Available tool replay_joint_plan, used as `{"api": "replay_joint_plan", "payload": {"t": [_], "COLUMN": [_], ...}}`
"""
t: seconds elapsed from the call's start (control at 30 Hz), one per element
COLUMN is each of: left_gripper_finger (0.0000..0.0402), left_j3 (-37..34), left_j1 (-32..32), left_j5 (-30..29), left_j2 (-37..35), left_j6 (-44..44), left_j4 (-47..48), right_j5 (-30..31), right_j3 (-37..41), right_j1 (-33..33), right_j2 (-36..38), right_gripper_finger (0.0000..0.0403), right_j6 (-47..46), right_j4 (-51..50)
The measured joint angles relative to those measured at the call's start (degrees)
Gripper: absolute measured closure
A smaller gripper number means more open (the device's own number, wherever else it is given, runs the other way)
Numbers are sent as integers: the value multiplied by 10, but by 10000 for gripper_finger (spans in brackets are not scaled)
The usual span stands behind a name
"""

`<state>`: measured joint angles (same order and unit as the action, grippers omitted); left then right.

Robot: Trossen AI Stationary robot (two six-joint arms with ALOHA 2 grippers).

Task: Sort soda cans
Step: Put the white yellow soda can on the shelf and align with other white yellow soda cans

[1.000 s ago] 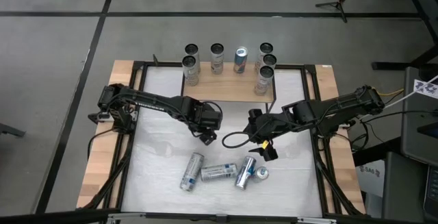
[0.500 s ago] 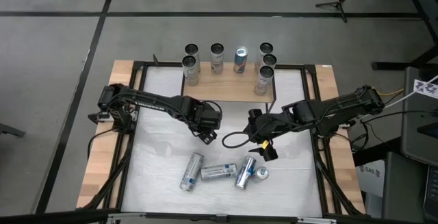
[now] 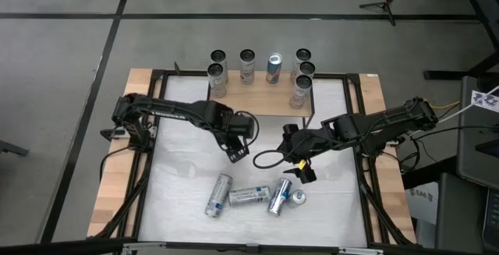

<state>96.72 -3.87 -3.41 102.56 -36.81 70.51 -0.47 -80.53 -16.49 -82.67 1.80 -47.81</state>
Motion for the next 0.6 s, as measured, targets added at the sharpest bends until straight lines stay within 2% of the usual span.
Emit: {"api": "replay_joint_plan", "payload": {"t": [0.2,0.6], "left_gripper_finger": [159,157], "left_j3": [71,227], "left_j1": [21,76], "left_j5": [4,12], "left_j2": [-1,-2], "left_j6": [82,183], "left_j4": [54,154], "right_j5": [0,0], "right_j3": [0,0], "right_j1": [0,0], "right_j2": [0,0], "right_gripper_finger": [59,59], "right_j6": [0,0], "right_j4": [0,2]}}
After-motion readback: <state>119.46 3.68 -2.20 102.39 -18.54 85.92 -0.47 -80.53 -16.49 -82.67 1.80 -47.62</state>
